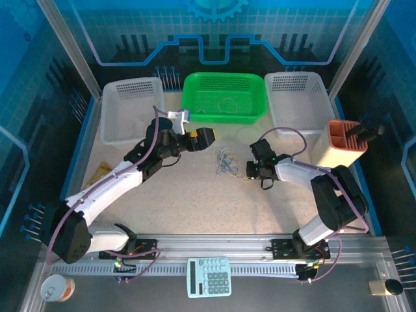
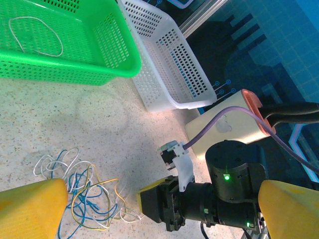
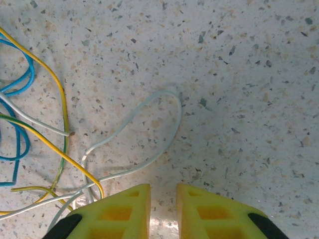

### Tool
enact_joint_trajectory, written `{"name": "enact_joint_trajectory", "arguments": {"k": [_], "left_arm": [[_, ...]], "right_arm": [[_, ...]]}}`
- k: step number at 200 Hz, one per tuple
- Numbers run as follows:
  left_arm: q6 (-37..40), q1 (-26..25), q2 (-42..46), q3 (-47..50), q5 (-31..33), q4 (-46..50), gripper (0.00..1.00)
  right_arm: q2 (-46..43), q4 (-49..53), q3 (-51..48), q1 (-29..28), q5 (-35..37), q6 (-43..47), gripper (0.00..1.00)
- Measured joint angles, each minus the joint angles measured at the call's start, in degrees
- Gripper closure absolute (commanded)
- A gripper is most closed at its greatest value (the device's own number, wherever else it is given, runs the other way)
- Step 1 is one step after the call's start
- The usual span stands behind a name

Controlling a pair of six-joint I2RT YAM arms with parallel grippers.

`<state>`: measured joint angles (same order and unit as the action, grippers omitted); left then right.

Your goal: Untangle the cables

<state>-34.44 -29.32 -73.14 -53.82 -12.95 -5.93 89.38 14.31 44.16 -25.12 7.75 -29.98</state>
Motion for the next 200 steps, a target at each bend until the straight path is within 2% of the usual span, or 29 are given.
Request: {"name": "enact_joint_trajectory", "arguments": {"k": [34, 128, 160, 184, 200], "left_arm": [[0.0, 0.0, 0.3, 0.0, 0.0, 0.0, 0.01], [0.0, 0.0, 0.4, 0.0, 0.0, -0.4, 0.01], [0.0, 0.0, 0.4, 0.0, 0.0, -0.4, 0.01], [0.0, 0.0, 0.4, 0.0, -0.2, -0.4, 0.01], [0.0, 0.0, 0.4, 0.0, -0.4, -0.4, 0.01]], "right_arm": [[-0.2, -0.2, -0.8, 0.0, -0.1, -0.1, 1.0], [-10.6, 0.9, -1.2, 0.0, -0.9, -0.5, 1.0], [-14.3, 3.0, 1.7, 0.0, -1.8, -0.4, 1.0], [-14.3, 3.5, 4.9, 0.0, -1.8, -0.2, 0.69], [-13.7, 4.3, 5.4, 0.0, -1.5, 0.4, 0.6]]}}
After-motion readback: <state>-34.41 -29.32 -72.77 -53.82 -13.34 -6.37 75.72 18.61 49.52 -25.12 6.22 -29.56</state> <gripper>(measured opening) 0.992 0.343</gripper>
